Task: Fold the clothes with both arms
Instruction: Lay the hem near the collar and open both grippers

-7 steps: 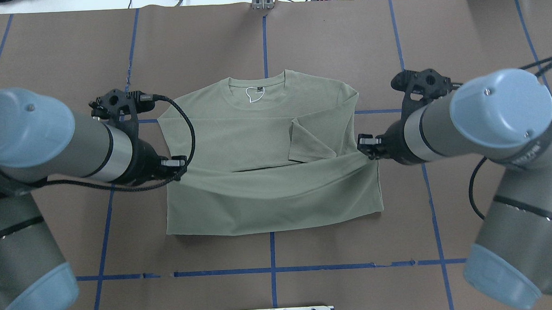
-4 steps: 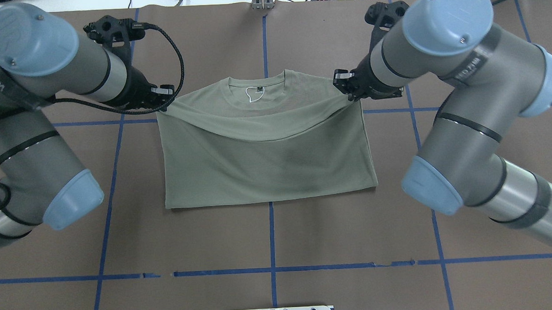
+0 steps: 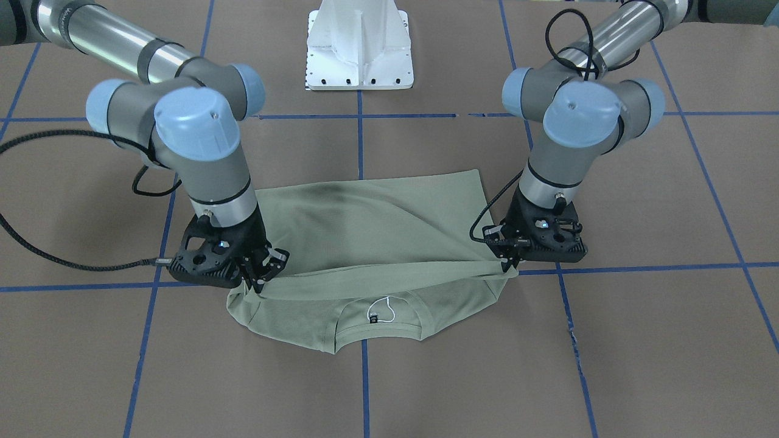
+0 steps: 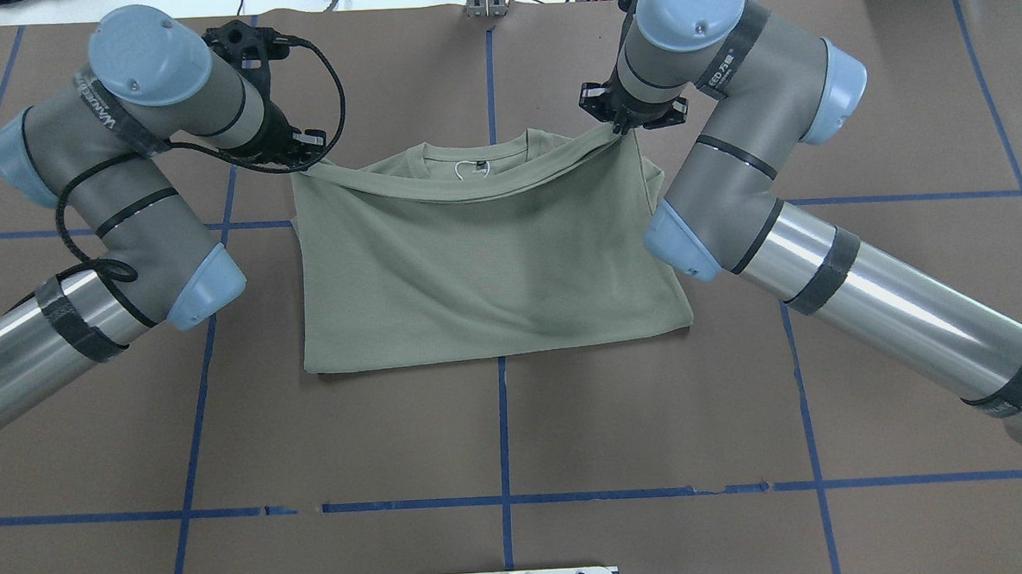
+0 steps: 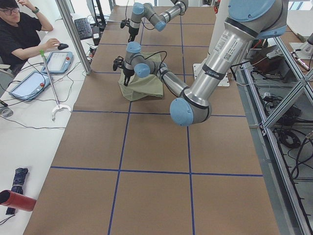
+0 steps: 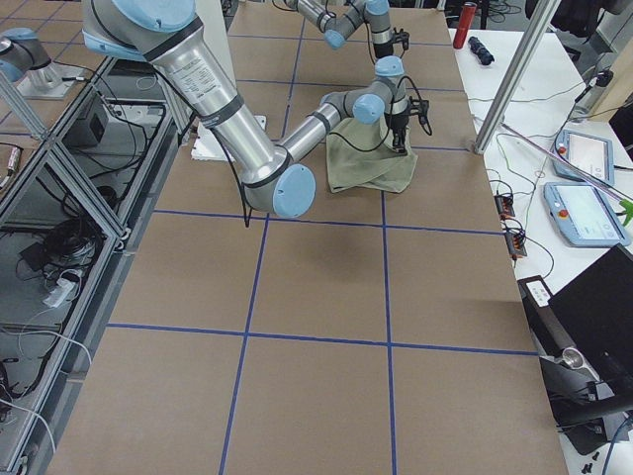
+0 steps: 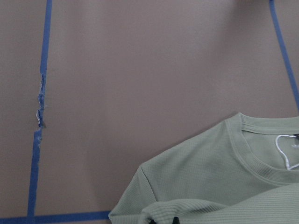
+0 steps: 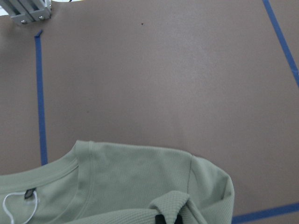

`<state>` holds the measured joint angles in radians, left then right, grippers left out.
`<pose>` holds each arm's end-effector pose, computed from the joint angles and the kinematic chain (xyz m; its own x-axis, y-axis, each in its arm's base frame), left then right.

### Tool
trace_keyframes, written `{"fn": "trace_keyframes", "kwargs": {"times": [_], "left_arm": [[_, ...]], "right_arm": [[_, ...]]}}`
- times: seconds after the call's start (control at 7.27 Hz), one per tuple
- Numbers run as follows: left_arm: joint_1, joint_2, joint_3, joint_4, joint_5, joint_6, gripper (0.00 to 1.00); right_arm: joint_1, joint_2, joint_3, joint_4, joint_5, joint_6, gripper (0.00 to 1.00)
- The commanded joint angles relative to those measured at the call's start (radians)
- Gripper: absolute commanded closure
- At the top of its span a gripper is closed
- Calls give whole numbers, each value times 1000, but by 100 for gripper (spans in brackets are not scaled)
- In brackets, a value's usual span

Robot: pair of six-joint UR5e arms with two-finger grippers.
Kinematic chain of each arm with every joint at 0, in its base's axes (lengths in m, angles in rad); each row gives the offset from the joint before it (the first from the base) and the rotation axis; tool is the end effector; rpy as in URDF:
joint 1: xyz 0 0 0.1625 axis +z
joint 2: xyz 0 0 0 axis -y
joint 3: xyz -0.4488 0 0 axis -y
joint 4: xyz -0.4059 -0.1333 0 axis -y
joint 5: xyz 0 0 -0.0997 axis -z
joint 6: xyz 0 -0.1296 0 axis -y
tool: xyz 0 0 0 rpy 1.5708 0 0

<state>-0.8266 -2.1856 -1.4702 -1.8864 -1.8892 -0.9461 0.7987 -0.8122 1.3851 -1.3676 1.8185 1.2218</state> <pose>0.4536 -0.6295 0.3390 0.6880 0.0728 -0.7221 0.1724 0.9501 0.2601 -0.4916 -0.6504 0.2880 0.6644 0.2071 0.7181 -0.3699 0.9260 0.0751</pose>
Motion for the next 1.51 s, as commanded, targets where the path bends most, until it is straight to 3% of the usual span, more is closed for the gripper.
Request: {"fn": "trace_keyframes", "kwargs": {"times": [0.0, 0.41, 0.55, 0.69, 0.83, 1.1, 1.38], "left_arm": [[26, -25, 91, -54, 16, 20, 100], [52, -19, 91, -56, 16, 20, 100], [50, -19, 91, -57, 16, 21, 88], [50, -17, 87, -56, 16, 42, 36], [47, -17, 80, -56, 13, 68, 0], [44, 38, -48, -57, -16, 58, 0], [82, 214, -299, -60, -19, -46, 0]], "right_arm": [[20, 19, -101, 55, -8, -31, 100], [23, 21, -138, 56, -31, -54, 100], [22, 21, -138, 56, -33, -54, 67], [11, 19, -138, 56, -36, -54, 1], [10, 24, -132, 56, -42, -54, 0], [10, 13, -75, 51, -33, -56, 0], [10, 7, -60, 53, -34, -54, 0]]}}
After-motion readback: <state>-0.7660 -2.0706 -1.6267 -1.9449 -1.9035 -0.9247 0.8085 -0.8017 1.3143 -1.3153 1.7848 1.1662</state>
